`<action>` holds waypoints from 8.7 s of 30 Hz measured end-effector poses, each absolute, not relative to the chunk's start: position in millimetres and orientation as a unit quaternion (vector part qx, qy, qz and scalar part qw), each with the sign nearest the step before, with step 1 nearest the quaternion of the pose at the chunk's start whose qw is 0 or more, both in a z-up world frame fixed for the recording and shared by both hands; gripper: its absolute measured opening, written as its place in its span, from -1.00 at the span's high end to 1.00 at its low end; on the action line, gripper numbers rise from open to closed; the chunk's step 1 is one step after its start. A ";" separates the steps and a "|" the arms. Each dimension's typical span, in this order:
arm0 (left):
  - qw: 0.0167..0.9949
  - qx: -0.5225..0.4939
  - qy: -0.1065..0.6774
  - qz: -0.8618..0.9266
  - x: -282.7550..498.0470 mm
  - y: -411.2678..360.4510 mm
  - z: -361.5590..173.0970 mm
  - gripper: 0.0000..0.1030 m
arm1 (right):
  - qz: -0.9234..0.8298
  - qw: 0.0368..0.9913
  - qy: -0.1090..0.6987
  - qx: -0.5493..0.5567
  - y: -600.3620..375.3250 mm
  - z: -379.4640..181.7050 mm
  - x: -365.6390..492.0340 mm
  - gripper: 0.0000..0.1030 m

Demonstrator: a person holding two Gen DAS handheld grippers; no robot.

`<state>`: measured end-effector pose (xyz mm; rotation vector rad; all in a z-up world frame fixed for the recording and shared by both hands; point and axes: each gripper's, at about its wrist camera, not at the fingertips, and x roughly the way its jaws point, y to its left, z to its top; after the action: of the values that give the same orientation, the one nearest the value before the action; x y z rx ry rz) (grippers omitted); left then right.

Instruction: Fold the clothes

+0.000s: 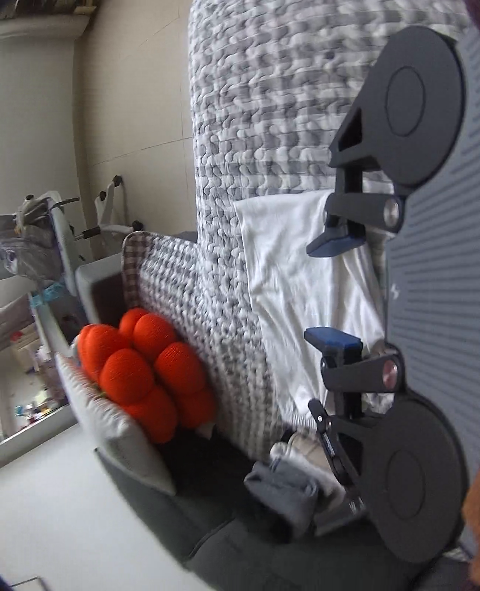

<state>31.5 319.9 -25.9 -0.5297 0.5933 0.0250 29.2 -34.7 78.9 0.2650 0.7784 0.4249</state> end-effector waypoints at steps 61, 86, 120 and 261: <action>0.935 -0.158 0.297 0.109 40.2 286.7 -45.3 0.79 | 0.179 0.872 0.373 0.262 -152.2 67.3 -15.5 -0.31; 0.937 -0.153 0.252 0.189 11.7 276.5 11.9 -0.01 | 0.183 0.871 0.368 0.270 -143.8 71.8 -15.6 -0.36; 0.927 -0.122 0.342 0.091 67.5 200.6 -17.4 -0.12 | 0.171 0.875 0.372 0.259 -127.0 67.5 -9.0 -0.43; 0.922 -0.194 0.316 0.108 -82.9 198.8 94.5 -0.54 | 0.205 0.829 0.454 0.253 -65.8 -31.3 114.4 0.39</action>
<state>-82.9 198.8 94.5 -0.3978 0.6492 0.2209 114.4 -65.8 -31.3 0.5376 0.9631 0.4352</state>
